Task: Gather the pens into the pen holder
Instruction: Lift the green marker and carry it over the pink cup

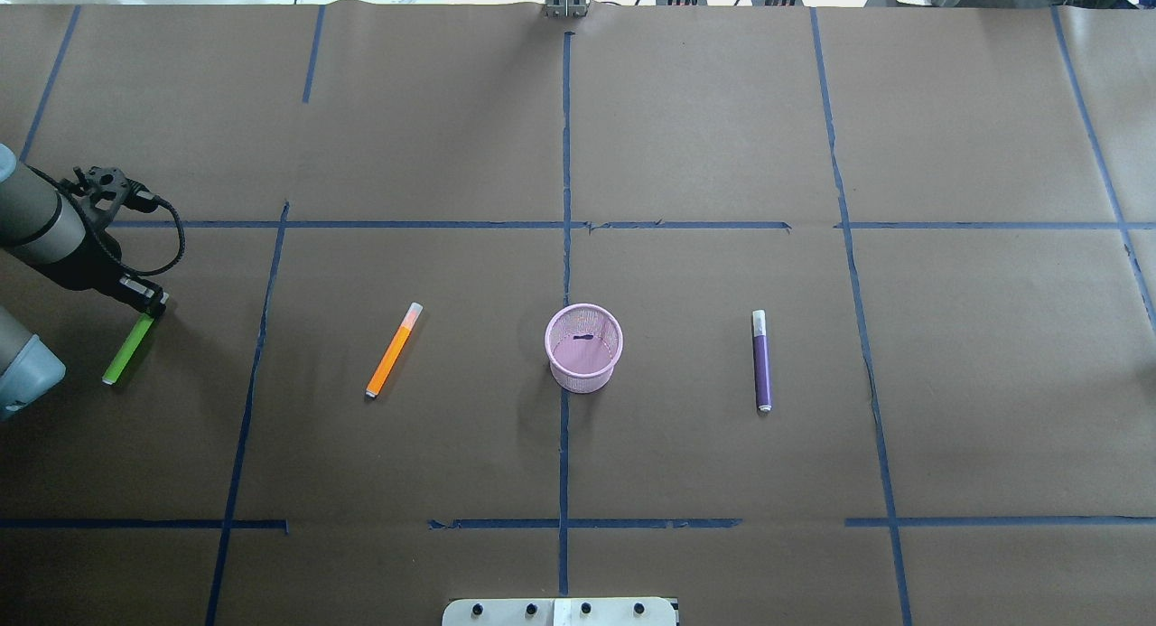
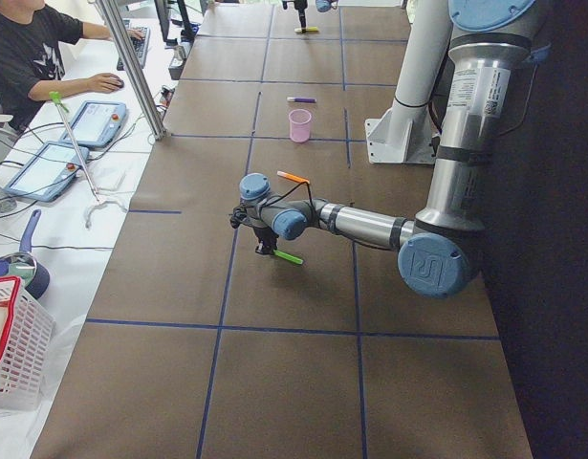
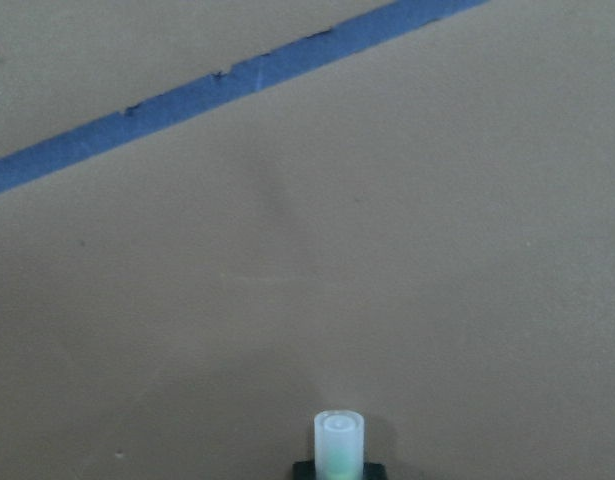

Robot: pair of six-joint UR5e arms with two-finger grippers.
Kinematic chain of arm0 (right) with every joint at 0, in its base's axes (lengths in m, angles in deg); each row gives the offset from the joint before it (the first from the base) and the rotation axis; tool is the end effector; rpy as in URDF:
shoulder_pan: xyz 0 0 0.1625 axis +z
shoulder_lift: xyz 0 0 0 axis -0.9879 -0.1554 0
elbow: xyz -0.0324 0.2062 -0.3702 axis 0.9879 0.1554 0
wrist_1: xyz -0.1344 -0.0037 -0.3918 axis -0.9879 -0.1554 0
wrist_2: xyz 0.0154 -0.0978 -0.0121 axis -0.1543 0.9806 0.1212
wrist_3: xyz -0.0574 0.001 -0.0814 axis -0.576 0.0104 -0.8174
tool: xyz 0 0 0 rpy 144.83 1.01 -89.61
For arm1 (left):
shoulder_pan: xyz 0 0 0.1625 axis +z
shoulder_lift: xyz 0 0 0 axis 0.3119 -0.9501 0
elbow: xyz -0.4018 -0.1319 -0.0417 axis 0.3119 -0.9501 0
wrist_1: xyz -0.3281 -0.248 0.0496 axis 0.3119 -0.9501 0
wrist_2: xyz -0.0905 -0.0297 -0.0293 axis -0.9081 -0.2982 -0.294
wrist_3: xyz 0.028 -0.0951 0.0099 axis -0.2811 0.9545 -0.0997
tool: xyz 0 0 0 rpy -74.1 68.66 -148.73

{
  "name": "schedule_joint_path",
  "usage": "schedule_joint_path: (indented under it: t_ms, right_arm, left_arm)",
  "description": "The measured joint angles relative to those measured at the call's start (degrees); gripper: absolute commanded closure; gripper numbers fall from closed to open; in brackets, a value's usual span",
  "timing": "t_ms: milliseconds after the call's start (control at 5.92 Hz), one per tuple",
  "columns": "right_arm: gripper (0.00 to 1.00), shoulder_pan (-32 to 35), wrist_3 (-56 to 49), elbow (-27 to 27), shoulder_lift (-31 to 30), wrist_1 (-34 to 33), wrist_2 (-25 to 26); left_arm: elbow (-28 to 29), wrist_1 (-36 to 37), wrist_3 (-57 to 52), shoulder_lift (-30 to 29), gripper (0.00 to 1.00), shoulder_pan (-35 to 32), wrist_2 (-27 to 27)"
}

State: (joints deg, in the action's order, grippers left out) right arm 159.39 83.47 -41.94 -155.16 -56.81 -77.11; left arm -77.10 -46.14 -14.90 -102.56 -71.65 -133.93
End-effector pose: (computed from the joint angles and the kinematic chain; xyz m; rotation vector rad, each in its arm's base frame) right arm -0.0209 -0.4275 0.8245 -0.0509 -0.7431 -0.1494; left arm 0.2789 -0.4975 0.5581 0.0984 0.8065 0.3907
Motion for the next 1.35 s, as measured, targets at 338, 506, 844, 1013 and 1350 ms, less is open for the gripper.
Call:
schedule_joint_path:
  t_ms: [338,506,844,1013,1350]
  right_arm:
    - [0.0,-0.02,0.0,-0.06,0.01,0.07,0.0]
    - [0.0,-0.02,0.0,-0.07,0.0,0.08,0.0]
    - [0.0,-0.03,0.0,-0.07,0.01,0.09,-0.07]
    - [0.0,-0.02,0.0,-0.1,0.01,0.09,-0.08]
    - [0.0,-0.02,0.0,-0.28,0.01,0.09,-0.09]
  left_arm:
    - [-5.79,1.44,-0.25,-0.44,1.0,-2.79,-0.32]
    - [-7.76,2.98,-0.18,-2.96,1.0,-3.86,-0.28]
    - [-9.03,5.91,4.74,-13.45,1.0,-4.1,0.15]
    - [-9.11,6.04,8.74,-18.52,1.0,-3.69,0.16]
    - [-10.24,2.75,20.44,-25.34,1.0,1.24,3.72]
